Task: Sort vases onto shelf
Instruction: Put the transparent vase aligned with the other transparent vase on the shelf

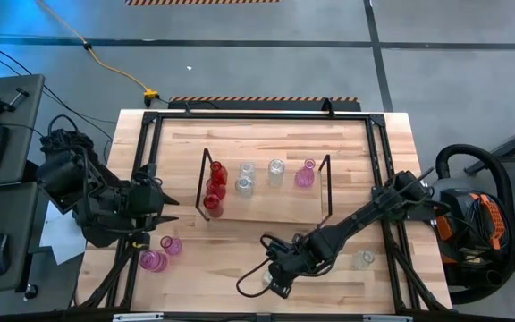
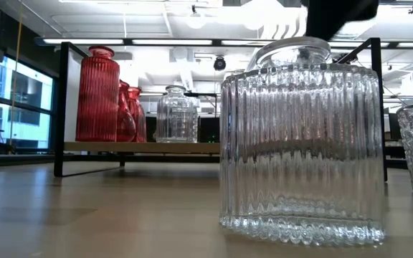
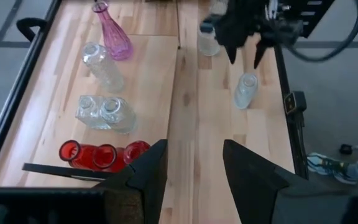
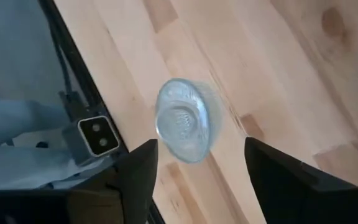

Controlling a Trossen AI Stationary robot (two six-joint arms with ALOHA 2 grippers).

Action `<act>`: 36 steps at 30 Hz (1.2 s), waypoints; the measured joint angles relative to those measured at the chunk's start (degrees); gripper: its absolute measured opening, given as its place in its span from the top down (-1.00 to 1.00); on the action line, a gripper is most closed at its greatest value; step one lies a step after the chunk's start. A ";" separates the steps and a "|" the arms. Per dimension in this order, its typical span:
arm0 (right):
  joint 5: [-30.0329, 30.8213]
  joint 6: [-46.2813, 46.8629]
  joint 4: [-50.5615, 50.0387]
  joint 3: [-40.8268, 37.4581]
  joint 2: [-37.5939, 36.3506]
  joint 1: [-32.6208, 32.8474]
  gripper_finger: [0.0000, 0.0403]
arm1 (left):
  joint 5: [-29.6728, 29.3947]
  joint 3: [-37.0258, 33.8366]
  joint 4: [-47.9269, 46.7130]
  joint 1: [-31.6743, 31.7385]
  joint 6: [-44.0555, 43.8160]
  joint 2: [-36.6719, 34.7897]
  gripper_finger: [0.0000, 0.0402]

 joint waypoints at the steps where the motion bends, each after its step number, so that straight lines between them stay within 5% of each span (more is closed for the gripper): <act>1: -0.03 0.49 1.48 -1.24 0.00 -0.17 -0.10 | -0.18 0.00 0.00 0.01 0.00 -0.01 0.27; 11: -1.02 2.92 12.68 -7.99 0.04 -0.94 -0.04 | -0.21 0.00 0.00 0.01 0.03 -0.04 0.27; 28: -2.77 4.40 14.52 -8.54 3.02 -1.08 -0.03 | -0.20 0.00 0.00 0.01 0.81 -0.05 0.27; 32: -3.40 3.94 14.58 -8.54 3.02 -1.60 0.14 | -0.19 0.00 0.00 0.01 1.67 -0.04 0.27; 36: -3.89 2.31 14.66 -8.48 2.97 -1.64 0.53 | -0.19 0.00 0.00 0.01 1.97 -0.04 0.27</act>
